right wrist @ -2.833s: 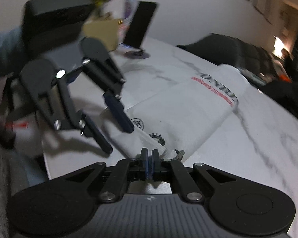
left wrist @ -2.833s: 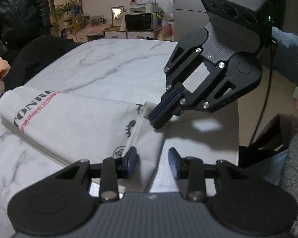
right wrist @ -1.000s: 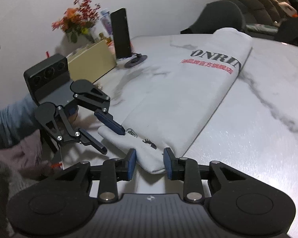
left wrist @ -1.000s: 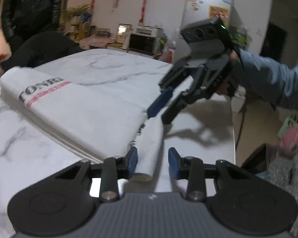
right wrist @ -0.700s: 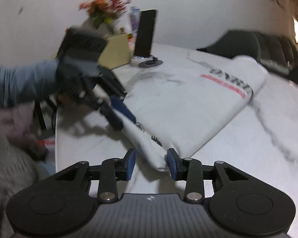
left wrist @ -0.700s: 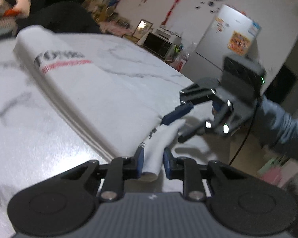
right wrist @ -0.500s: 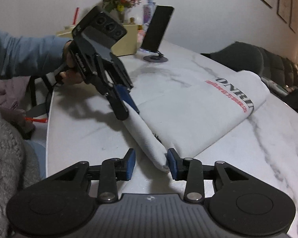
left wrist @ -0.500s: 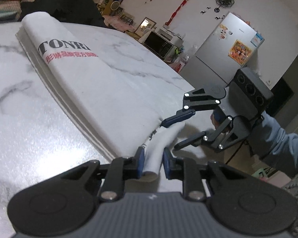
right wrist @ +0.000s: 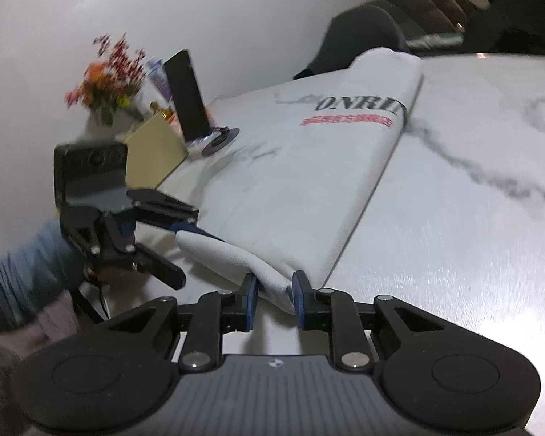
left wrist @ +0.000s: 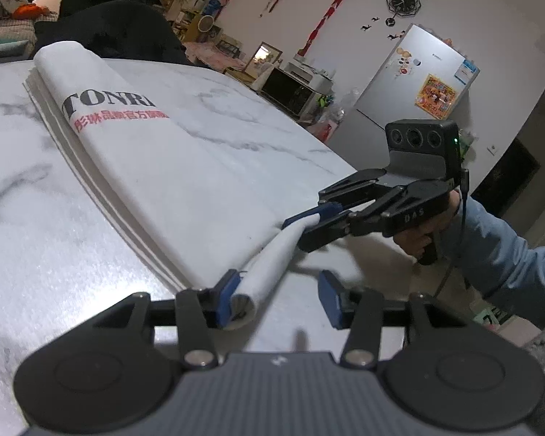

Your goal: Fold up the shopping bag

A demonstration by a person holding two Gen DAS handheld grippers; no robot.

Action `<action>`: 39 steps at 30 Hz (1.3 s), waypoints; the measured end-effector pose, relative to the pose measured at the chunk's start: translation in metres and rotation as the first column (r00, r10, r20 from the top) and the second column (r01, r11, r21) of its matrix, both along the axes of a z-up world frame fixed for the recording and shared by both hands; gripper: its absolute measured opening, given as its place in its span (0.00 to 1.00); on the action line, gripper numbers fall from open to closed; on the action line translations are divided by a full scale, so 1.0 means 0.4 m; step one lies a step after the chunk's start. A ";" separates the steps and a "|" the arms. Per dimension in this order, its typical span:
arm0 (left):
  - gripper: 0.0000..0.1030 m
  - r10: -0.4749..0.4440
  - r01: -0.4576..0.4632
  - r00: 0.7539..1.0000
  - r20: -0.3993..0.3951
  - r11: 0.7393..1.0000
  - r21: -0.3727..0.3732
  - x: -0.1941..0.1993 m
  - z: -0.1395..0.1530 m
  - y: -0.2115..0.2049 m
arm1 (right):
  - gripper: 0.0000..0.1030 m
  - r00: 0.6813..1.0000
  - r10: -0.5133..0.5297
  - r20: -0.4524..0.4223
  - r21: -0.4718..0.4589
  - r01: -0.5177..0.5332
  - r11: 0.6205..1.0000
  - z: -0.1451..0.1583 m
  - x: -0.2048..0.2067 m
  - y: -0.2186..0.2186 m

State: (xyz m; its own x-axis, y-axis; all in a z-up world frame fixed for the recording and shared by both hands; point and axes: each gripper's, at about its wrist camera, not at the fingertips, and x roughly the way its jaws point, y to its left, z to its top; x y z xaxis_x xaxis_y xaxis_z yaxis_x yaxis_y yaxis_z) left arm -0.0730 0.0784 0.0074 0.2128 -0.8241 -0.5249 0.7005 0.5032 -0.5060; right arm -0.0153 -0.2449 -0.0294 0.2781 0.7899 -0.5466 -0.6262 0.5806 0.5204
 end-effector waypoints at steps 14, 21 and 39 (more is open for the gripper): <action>0.18 0.142 -0.155 0.977 -0.160 0.985 -0.075 0.033 -0.036 0.035 | 0.14 0.994 -0.060 -0.096 0.105 0.070 0.992 -0.027 0.021 -0.019; 0.16 0.200 -0.232 0.948 -0.248 0.967 -0.104 0.035 -0.057 0.041 | 0.14 0.997 -0.069 -0.017 0.097 0.070 0.993 -0.026 -0.005 -0.014; 0.14 0.266 -0.315 0.911 -0.315 0.942 -0.117 0.044 -0.086 0.017 | 0.14 0.988 -0.129 -0.080 0.078 0.135 0.988 -0.020 -0.003 -0.006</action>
